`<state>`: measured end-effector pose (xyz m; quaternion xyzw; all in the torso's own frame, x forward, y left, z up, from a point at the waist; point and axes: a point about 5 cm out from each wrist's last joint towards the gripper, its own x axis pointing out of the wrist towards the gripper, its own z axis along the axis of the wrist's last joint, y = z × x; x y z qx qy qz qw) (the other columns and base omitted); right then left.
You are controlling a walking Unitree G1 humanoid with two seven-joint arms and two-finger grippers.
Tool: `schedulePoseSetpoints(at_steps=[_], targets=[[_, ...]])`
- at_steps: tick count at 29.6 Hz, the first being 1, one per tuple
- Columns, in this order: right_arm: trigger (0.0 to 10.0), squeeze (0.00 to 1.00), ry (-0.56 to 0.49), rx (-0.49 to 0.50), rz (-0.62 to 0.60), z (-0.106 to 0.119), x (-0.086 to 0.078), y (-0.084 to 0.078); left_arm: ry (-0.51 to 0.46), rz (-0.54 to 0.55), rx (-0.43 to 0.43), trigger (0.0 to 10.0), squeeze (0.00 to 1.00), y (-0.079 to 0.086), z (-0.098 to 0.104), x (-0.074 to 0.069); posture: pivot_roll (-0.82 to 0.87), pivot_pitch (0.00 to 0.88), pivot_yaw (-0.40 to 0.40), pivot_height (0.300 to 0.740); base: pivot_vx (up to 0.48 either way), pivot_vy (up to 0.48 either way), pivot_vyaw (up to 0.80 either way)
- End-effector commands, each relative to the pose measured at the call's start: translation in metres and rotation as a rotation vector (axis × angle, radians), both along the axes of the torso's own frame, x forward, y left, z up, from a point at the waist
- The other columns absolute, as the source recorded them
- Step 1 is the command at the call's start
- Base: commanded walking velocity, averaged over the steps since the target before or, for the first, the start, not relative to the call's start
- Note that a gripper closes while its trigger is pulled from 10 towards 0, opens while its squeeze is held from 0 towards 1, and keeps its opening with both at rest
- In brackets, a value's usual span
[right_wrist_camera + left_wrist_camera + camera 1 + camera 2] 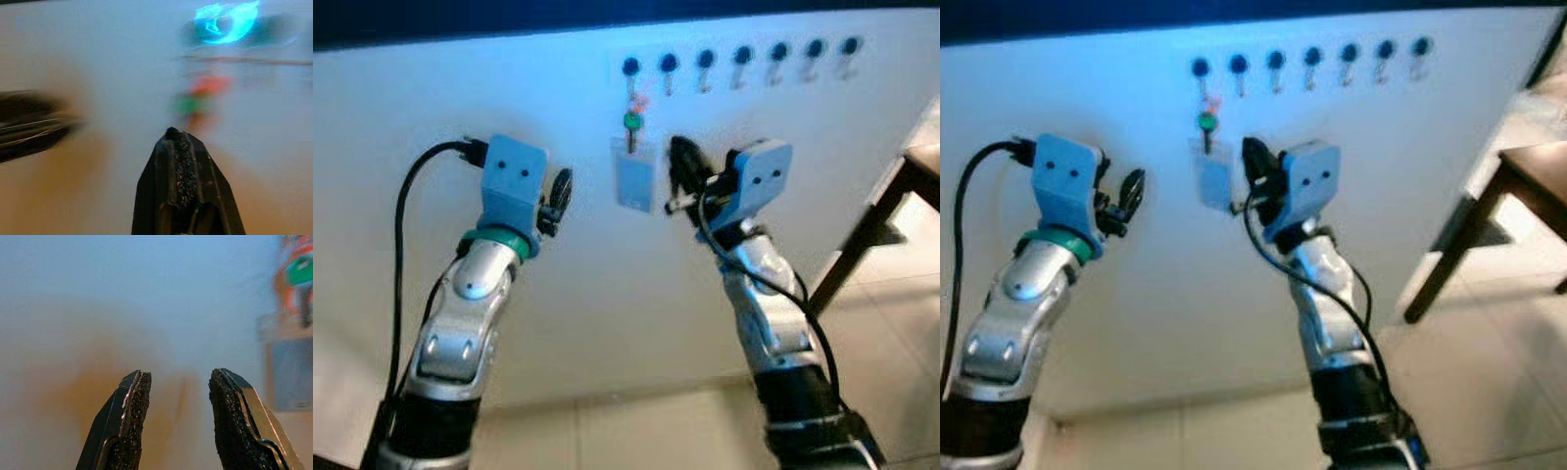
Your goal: Hang keys on a hook
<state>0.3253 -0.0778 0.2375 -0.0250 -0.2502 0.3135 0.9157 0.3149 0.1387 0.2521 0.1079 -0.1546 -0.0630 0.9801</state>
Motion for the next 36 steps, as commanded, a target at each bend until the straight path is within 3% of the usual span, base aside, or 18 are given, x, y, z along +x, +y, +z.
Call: schedulePoseSetpoints(at_steps=[1,5,8,9,11,12,14,17,19,21,22,24,25,26,28,30,32,36], targets=[[10.0,0.0,0.036,-0.03,0.069,-0.013,-0.011,0.009,0.006,-0.036,0.006,10.0,0.0,0.003,-0.006,-0.007,-0.04,0.0,0.09,0.74,0.0,0.0,0.0],[10.0,0.0,0.064,0.002,0.007,-0.023,-0.016,0.003,0.008,-0.069,0.014,10.0,0.0,0.005,-0.009,-0.014,-0.05,0.0,0.089,0.74,0.0,0.0,0.0],[10.0,0.0,0.089,0.068,-0.169,-0.036,-0.021,-0.018,0.001,-0.09,0.006,10.0,0.0,0.004,-0.012,-0.024,-0.04,0.0,0.097,0.74,0.0,0.0,0.0],[10.0,0.0,0.089,0.068,-0.169,-0.036,-0.021,-0.018,0.001,-0.09,0.006,10.0,0.0,0.004,-0.012,-0.024,-0.04,0.0,0.097,0.74,0.0,0.0,0.0],[10.0,0.0,0.027,0.08,-0.294,-0.028,-0.02,-0.033,0.01,-0.091,0.019,10.0,0.0,0.0,-0.016,-0.028,-0.06,0.0,0.113,0.74,0.0,0.0,0.0],[10.0,0.0,0.027,0.08,-0.294,-0.028,-0.02,-0.033,0.01,-0.091,0.019,10.0,0.0,0.0,-0.016,-0.028,-0.06,0.0,0.113,0.74,0.0,0.0,0.0],[10.0,0.0,-0.053,0.092,-0.341,-0.007,-0.015,-0.042,0.07,-0.065,0.057,10.0,0.0,-0.003,-0.027,-0.025,-0.07,0.0,0.12,0.74,0.0,0.0,0.0],[10.0,0.0,-0.104,0.086,-0.323,0.012,-0.014,-0.044,0.126,-0.082,0.067,10.0,0.0,-0.005,-0.038,-0.025,-0.07,0.0,0.125,0.74,0.0,0.0,0.0],[10.0,0.0,-0.148,0.079,-0.288,0.027,-0.015,-0.041,0.202,-0.184,0.021,10.0,0.0,-0.008,-0.051,-0.033,-0.07,0.0,0.128,0.74,0.0,0.0,0.0],[10.0,0.0,-0.148,0.079,-0.288,0.027,-0.015,-0.041,0.202,-0.184,0.021,10.0,0.0,-0.008,-0.051,-0.033,-0.07,0.0,0.128,0.74,0.0,0.0,0.0],[10.0,0.0,-0.163,0.072,-0.265,0.032,-0.016,-0.038,0.248,-0.228,-0.005,10.0,0.0,-0.006,-0.058,-0.038,-0.07,0.0,0.128,0.74,0.0,0.0,0.0],[10.0,0.0,-0.173,0.069,-0.236,0.037,-0.018,-0.034,0.301,-0.272,0.028,10.0,0.0,-0.002,-0.068,-0.046,-0.07,0.0,0.129,0.74,0.0,0.0,0.0],[10.0,0.0,-0.187,0.068,-0.218,0.041,-0.021,-0.031,0.369,-0.32,0.097,10.0,0.0,0.003,-0.083,-0.057,-0.07,0.0,0.129,0.74,0.0,0.0,0.0],[10.0,0.0,-0.187,0.068,-0.218,0.041,-0.021,-0.031,0.369,-0.32,0.097,10.0,0.0,0.003,-0.083,-0.057,-0.07,0.0,0.129,0.74,0.0,0.0,0.0],[10.0,0.0,-0.221,0.093,-0.228,0.049,-0.026,-0.03,0.497,-0.391,0.235,10.0,0.0,0.006,-0.112,-0.077,-0.06,0.0,0.138,0.74,0.0,0.0,0.0],[10.0,0.0,-0.221,0.093,-0.228,0.049,-0.026,-0.03,0.497,-0.391,0.235,10.0,0.0,0.006,-0.112,-0.077,-0.06,0.0,0.138,0.74,0.0,0.0,0.0],[10.0,0.0,-0.249,0.14,-0.282,0.06,-0.024,-0.035,0.587,-0.432,0.297,10.0,0.0,0.001,-0.134,-0.092,-0.07,0.005,0.148,0.74,0.0,0.0,0.0],[10.0,0.0,-0.239,0.166,-0.328,0.065,-0.013,-0.041,0.569,-0.424,0.272,10.0,0.0,-0.008,-0.133,-0.092,-0.07,0.013,0.152,0.74,0.0,0.0,0.0]])
